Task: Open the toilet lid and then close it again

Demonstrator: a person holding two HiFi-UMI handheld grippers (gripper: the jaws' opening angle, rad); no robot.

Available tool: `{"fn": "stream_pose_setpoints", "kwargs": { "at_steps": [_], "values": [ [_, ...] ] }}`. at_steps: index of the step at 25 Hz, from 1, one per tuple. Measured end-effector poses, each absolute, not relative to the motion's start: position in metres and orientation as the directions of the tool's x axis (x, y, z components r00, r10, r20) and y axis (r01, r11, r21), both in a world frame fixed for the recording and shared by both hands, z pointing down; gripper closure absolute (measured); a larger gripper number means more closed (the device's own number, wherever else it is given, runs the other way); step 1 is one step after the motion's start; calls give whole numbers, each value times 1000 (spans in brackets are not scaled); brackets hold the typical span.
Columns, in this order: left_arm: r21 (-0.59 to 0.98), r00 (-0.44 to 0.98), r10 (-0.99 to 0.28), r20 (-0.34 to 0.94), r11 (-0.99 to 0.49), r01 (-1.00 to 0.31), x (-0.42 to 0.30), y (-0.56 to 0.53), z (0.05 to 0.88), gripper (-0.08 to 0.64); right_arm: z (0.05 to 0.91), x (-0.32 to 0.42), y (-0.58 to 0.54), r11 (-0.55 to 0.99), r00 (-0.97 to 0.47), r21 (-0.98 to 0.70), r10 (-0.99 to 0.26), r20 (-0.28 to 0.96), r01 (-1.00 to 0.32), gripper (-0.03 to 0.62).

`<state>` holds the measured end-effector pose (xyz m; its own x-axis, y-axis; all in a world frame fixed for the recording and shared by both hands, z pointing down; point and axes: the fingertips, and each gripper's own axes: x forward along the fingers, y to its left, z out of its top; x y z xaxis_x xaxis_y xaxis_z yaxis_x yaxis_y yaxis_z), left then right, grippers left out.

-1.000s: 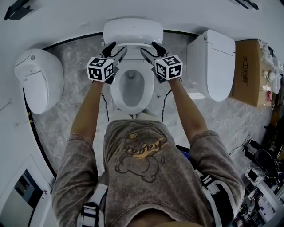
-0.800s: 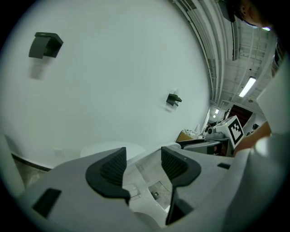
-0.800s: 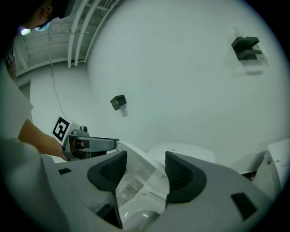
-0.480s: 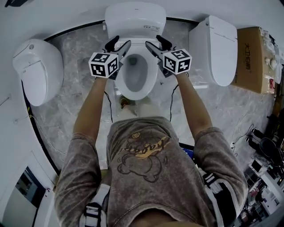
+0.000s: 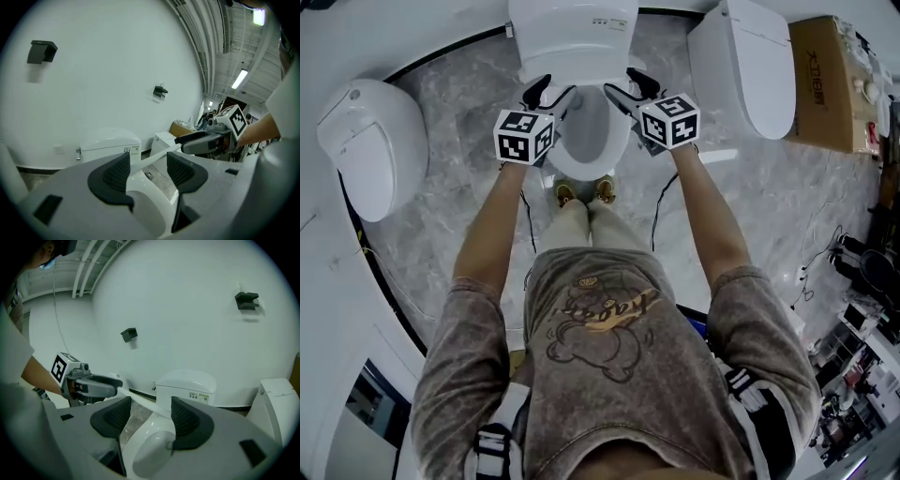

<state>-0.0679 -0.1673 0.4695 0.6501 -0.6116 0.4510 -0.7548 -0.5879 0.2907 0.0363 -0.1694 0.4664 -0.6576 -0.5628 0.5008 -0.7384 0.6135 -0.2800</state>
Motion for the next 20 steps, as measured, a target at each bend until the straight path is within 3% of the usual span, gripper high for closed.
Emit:
{"fn": "stream_pose_setpoints", "kwargs": {
  "at_steps": [13,20],
  "values": [
    [368,669,-476,570,-580,-727,-59,-45,548,319,550,39,-40,717,-684,-277,-366,631,-639,325],
    [398,618,-404,674,-505,-765,-55,18,631,322,629,43,16,600,-654,-381,-336,678,-704,325]
  ]
}}
